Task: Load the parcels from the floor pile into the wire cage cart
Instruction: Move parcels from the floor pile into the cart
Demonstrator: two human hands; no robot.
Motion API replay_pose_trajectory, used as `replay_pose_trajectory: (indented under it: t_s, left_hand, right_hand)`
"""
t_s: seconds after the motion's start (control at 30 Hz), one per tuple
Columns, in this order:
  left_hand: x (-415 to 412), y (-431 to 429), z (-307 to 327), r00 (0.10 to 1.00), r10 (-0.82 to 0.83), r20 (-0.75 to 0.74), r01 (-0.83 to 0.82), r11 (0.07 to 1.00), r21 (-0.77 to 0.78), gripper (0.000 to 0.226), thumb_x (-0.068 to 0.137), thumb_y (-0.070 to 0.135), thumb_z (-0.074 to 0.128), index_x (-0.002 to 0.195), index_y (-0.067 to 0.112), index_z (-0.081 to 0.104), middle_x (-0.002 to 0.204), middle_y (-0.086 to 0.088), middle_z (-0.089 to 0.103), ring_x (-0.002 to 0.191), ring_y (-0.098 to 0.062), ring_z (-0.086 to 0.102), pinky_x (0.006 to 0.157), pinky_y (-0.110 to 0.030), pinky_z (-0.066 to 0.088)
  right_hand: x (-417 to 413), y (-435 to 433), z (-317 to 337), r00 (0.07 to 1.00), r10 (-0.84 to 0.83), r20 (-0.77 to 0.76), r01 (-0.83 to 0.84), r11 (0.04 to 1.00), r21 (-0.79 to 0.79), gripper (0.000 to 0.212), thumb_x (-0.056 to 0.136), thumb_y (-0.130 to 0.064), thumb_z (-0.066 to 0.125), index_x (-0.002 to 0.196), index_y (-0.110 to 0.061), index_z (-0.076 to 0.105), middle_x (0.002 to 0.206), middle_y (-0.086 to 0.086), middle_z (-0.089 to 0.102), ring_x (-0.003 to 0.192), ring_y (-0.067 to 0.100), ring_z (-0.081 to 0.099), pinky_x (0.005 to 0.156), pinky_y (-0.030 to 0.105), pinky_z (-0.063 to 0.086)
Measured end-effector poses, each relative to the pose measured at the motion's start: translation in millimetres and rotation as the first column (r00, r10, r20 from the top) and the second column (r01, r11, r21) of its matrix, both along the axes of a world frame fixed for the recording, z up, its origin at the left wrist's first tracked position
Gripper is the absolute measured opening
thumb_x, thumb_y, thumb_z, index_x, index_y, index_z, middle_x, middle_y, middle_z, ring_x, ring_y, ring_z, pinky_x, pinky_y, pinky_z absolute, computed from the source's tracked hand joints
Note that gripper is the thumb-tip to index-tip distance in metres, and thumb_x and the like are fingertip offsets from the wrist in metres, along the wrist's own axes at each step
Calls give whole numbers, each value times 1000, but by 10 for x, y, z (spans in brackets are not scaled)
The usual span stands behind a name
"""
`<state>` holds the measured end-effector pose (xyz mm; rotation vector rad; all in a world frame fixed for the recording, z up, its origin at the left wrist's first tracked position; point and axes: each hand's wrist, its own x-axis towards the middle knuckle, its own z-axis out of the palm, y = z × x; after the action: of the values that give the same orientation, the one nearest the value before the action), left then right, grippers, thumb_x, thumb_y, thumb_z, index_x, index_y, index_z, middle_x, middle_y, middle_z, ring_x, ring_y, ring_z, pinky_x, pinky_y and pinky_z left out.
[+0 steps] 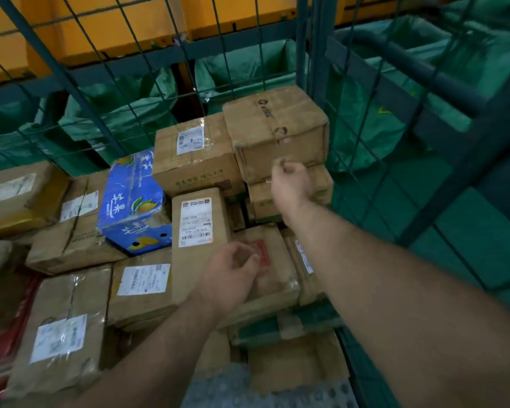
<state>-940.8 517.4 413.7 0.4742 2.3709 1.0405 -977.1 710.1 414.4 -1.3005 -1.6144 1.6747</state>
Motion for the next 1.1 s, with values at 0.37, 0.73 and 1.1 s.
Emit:
replay_pose_trajectory:
  t_s: [0.37, 0.73, 1.1]
  left_hand:
    - [1677, -1130, -513, 959, -70, 276, 88, 995, -56, 15, 98, 27, 64, 85, 22, 70, 82, 3, 70, 81, -17, 64, 68, -28, 47]
    - [3752, -2435, -883, 746, -489, 452, 586, 804, -98, 22, 92, 28, 64, 90, 7, 70, 93, -14, 75, 94, -33, 71, 81, -40, 55]
    - [5367, -3030, -584, 355, -837, 416, 934, 332, -130, 16, 96, 27, 62, 88, 17, 71, 83, -1, 72, 75, -17, 62, 66, -26, 46]
  right_hand:
    - [3316, -2413, -1112, 929, -29, 368, 161, 929, -333, 22, 101, -22, 50, 83, -12, 56, 77, 3, 57, 63, 17, 48, 54, 25, 39]
    - [5468, -4071, -1019, 728, -585, 357, 685, 635, -358, 20, 95, -22, 54, 79, -13, 61, 80, 9, 64, 58, 19, 44, 55, 30, 35]
    - [7717, -5620, -638, 385, -821, 422, 913, 272, -303, 11, 95, -22, 51, 89, -14, 54, 80, 6, 52, 59, 18, 34, 51, 26, 27]
